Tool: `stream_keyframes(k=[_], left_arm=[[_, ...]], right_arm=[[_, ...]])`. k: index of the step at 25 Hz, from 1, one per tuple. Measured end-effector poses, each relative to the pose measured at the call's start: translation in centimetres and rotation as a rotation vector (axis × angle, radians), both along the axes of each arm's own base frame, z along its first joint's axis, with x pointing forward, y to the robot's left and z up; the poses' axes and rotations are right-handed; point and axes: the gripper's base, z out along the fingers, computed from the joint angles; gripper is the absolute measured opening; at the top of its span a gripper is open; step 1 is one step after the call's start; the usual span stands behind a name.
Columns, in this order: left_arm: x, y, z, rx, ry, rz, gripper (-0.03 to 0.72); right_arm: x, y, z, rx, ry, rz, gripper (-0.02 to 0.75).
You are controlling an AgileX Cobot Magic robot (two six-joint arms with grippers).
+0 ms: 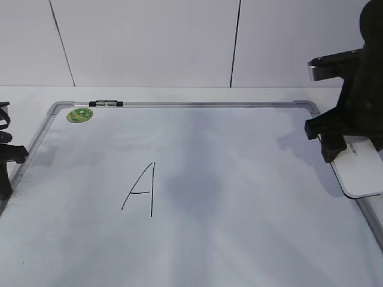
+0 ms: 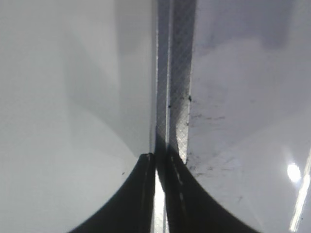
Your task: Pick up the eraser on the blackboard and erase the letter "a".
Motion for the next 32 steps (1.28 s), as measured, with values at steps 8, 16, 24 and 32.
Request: stream_keyframes(k=[8,16,24,32], left_arm=[[0.0,0.0,0.0,-0.001,0.000,0.001,0.038],[0.0,0.0,0.0,-0.001,0.000,0.001,0.044],[0.0,0.0,0.0,-0.002,0.000,0.001,0.048],[0.0,0.0,0.0,-0.005,-0.002,0.004,0.054]], right_arm=[[0.8,0.4,-1.5,0.012,0.019,0.004,0.554],[2.3,0.9,-2.9,0.019,0.035,0.000,0.555],[4.5,-0.5,-2.6,0.055,0.019,-0.071,0.556],[4.9,-1.1,-3.7,0.086,0.079,-0.083,0.556]])
